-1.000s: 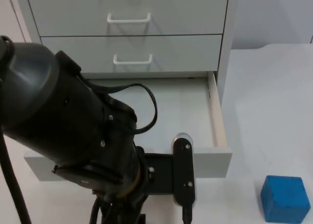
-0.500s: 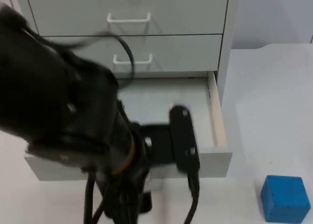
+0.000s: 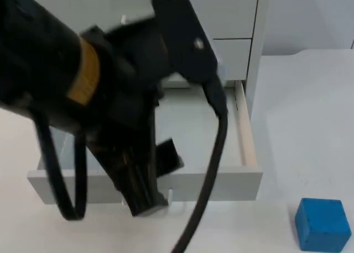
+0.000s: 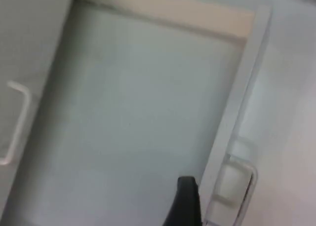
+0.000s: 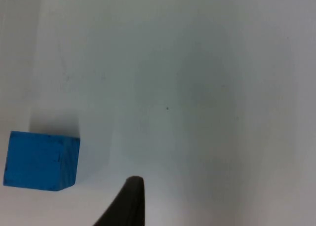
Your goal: Open the drawer with the left hand, place the block into the drawer with the right hand, then close the drawer with the left hand.
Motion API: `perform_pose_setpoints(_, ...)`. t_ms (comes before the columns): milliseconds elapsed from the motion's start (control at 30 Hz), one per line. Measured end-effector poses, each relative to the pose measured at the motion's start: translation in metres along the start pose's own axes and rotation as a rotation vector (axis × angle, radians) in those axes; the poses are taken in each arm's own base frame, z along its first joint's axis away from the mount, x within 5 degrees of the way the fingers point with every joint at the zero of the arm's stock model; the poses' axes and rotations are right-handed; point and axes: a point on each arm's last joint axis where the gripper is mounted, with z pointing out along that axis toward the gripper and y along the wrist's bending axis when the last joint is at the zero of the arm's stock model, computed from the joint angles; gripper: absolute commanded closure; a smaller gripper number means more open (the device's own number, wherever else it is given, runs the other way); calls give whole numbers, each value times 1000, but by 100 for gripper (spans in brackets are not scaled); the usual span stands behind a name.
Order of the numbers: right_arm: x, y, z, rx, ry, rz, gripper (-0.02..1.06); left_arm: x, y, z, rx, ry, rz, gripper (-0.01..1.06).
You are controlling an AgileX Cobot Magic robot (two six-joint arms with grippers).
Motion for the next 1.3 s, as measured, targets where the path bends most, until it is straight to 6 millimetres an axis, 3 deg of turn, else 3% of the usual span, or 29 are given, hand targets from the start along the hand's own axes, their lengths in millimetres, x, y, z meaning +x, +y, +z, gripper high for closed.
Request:
perform_pose_setpoints(133, 0, 0, 0, 0, 3, 0, -1, 2, 9, -19, -16, -41, -88, 36)
perform_pose_setpoints(367, 1, 0, 0, 0, 11, 0, -1, 22, 42, -25, -42, -24, -346, 36)
perform_pose_setpoints(533, 1, 0, 0, 0, 15, 0, -1, 55, 77, -32, -68, 21, -681, 36)
perform_pose_setpoints(567, 1, 0, 0, 0, 15, 0, -1, 55, 77, -32, -68, 21, -681, 36)
perform_pose_setpoints(800, 1, 0, 0, 0, 15, 0, -1, 103, 107, -43, -114, 129, -1013, 36)
perform_pose_setpoints(1000, 1, 0, 0, 0, 15, 0, -1, 124, 113, -50, -128, 197, -1099, 36)
perform_pose_setpoints(1300, 1, 0, 0, -5, 15, 5, -1, 126, 112, -53, -128, 214, -1098, 37)
